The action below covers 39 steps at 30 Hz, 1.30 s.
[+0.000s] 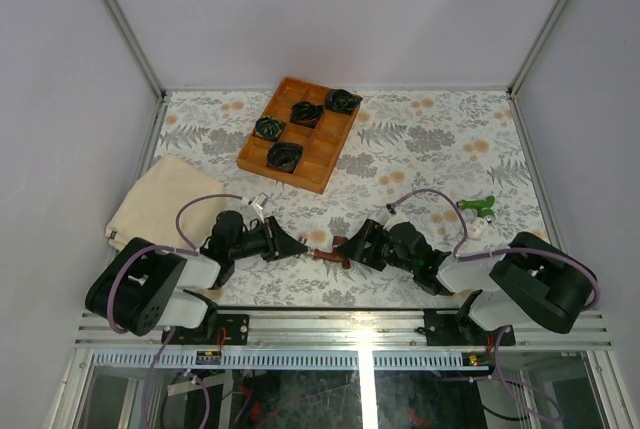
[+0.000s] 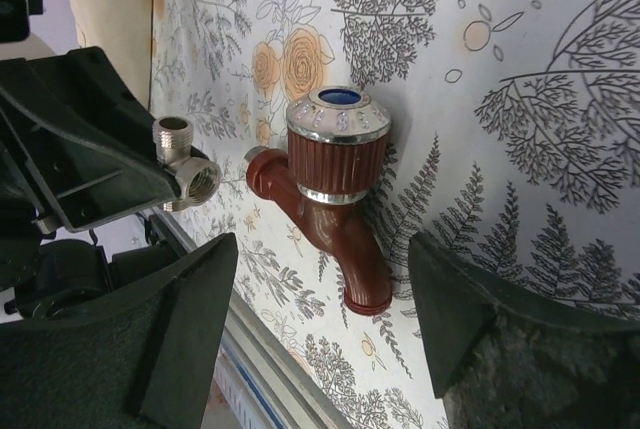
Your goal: Install the water faucets
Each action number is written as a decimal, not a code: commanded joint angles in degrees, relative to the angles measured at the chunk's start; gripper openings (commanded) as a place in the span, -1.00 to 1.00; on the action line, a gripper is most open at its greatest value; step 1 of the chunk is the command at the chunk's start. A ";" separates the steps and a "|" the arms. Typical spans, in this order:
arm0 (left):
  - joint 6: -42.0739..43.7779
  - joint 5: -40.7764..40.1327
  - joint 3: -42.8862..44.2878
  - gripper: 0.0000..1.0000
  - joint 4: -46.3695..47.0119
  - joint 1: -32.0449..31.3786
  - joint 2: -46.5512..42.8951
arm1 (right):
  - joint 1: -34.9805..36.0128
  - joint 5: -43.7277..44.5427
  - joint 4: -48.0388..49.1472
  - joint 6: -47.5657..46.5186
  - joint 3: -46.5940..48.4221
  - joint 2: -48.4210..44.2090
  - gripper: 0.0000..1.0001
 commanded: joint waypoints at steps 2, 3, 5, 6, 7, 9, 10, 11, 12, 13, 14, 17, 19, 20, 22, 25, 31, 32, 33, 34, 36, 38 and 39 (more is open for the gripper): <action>1.81 0.12 1.27 -1.00 5.21 0.26 2.55 | -0.51 -4.05 10.89 3.51 -0.59 6.69 0.48; 2.00 -0.39 1.27 -1.00 5.14 0.27 2.92 | -0.46 -4.72 13.43 3.99 -0.63 8.32 0.46; 2.19 -0.53 1.36 -1.00 5.72 0.26 3.93 | -0.46 -5.36 17.61 5.20 -0.81 11.39 0.41; 2.14 -0.53 1.41 -1.00 6.25 0.27 4.62 | -0.50 -5.73 19.47 5.62 -0.79 12.90 0.39; 2.15 -0.55 1.42 -1.00 6.67 0.28 5.33 | -0.47 -6.31 21.26 5.97 -0.60 14.91 0.37; 1.88 -0.51 1.54 -1.00 8.29 0.27 6.98 | -0.48 -7.09 24.65 6.85 -0.26 17.64 0.32; 1.37 -0.40 1.47 -1.00 9.56 0.22 7.96 | -0.46 -7.24 26.39 7.16 -0.31 19.20 0.30; 0.84 -0.22 1.38 -1.00 11.08 0.25 8.85 | -0.46 -6.98 28.12 7.64 -0.43 20.20 0.28; 0.31 -0.06 1.29 -1.00 12.28 0.25 9.82 | -0.46 -6.61 29.01 7.94 -0.42 20.78 0.26; -0.22 0.09 1.28 -1.00 13.60 0.23 10.69 | -0.46 -6.44 29.27 8.14 -0.25 21.19 0.25; -0.63 0.29 1.32 -1.00 14.67 0.16 11.62 | -0.49 -6.41 29.18 8.07 0.24 21.54 0.24; -1.38 0.83 1.45 -1.00 17.26 0.20 13.98 | -0.46 -6.51 30.87 8.36 1.14 22.94 0.22; -1.89 1.03 1.45 -1.00 18.71 0.18 15.09 | -0.46 -5.81 33.32 8.95 1.12 24.41 0.16; -2.16 1.20 1.45 -1.00 19.31 0.19 15.51 | -0.50 -5.12 34.26 9.11 1.11 25.05 0.12; -2.32 1.43 1.53 -1.00 19.78 0.18 15.92 | -0.46 -4.39 35.82 9.28 1.52 26.45 0.09; -2.12 1.52 1.54 -1.00 19.39 0.17 15.64 | -0.53 -3.00 38.97 10.08 1.97 28.49 0.03; -1.39 1.29 1.95 -1.00 18.03 0.18 15.44 | -0.46 -1.73 37.77 9.62 4.56 29.68 -0.11; -1.32 1.31 1.97 -1.00 18.00 0.22 15.34 | -0.46 -1.56 37.70 9.49 4.76 29.86 -0.13; -1.30 1.32 2.03 -1.00 18.00 0.16 15.30 | -0.55 -1.24 37.34 9.29 4.92 29.78 -0.19; -1.34 1.36 2.06 -1.00 18.00 0.18 15.35 | -0.70 -1.08 36.55 8.76 5.03 29.49 -0.38; -1.44 1.37 2.08 -1.00 18.04 0.18 14.99 | -0.80 -0.77 34.53 7.42 5.18 28.21 -0.61; -1.60 1.39 1.99 -1.00 17.93 0.18 14.27 | -0.73 -0.05 32.47 5.80 4.75 26.15 -0.66; -1.70 1.36 1.90 -1.00 17.73 0.20 13.30 | -0.72 0.33 31.03 4.94 4.32 24.74 -0.71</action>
